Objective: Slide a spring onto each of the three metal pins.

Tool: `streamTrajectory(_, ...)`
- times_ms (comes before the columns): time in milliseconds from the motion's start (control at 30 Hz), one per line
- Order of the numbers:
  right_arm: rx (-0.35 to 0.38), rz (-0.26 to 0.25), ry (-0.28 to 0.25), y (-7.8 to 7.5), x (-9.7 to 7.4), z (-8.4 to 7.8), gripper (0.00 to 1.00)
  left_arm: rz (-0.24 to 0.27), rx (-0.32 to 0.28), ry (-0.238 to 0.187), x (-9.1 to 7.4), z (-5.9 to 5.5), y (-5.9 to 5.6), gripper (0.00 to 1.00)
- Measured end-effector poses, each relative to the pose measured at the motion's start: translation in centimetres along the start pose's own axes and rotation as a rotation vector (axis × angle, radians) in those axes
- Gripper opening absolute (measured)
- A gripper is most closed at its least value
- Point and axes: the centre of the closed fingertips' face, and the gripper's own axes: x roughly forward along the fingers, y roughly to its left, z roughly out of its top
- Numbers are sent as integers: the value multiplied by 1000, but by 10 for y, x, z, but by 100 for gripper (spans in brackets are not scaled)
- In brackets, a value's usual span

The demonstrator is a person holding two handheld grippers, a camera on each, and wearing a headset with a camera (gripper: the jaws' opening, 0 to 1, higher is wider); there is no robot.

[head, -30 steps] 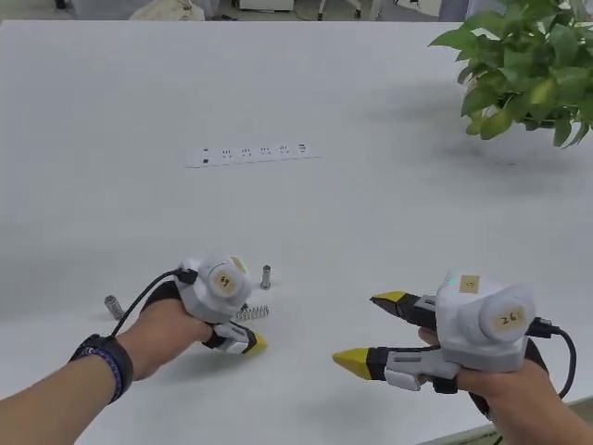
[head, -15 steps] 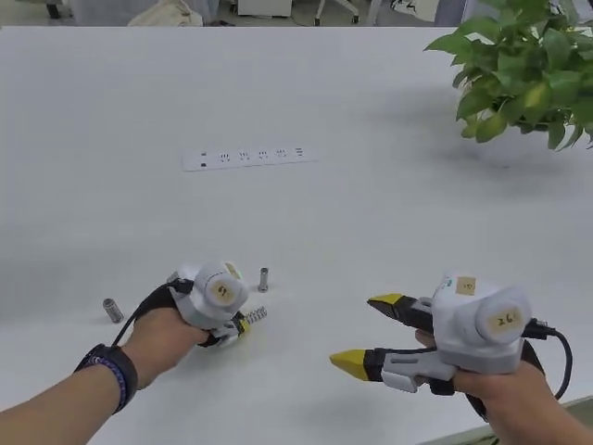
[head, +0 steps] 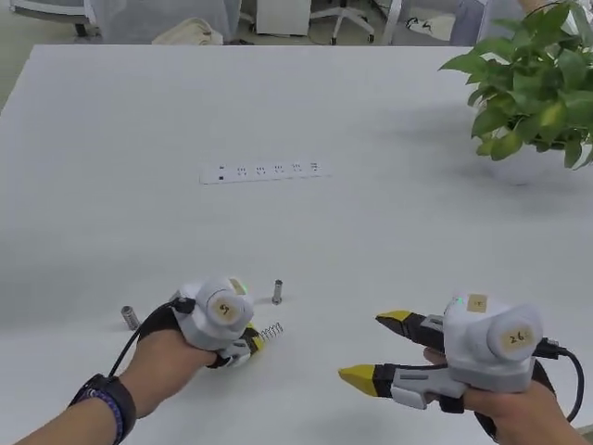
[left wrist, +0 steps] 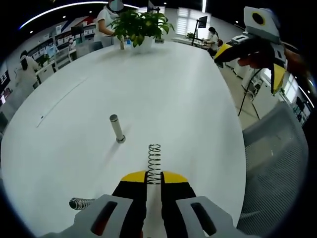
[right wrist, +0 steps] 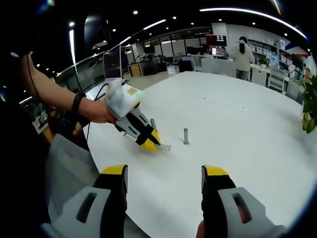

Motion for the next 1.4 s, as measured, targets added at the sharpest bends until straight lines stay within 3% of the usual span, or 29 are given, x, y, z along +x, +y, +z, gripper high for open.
streamTrajectory(167, 0, 12, -6, 3, 2, 1, 59, 14, 2, -37, -17, 2, -5, 2)
streamTrajectory(733, -21, 64, -9, 17, 13, 7, 58, 83, 23, -107, -68, 5, -10, 2)
streamTrajectory(1133, -45, 105, -6, 29, 24, 14, 57, 110, 20, -122, -86, 0, -14, 2)
streamTrajectory(1400, -63, 143, -3, 37, 29, 18, 56, 108, 35, -142, -94, 9, -22, 2)
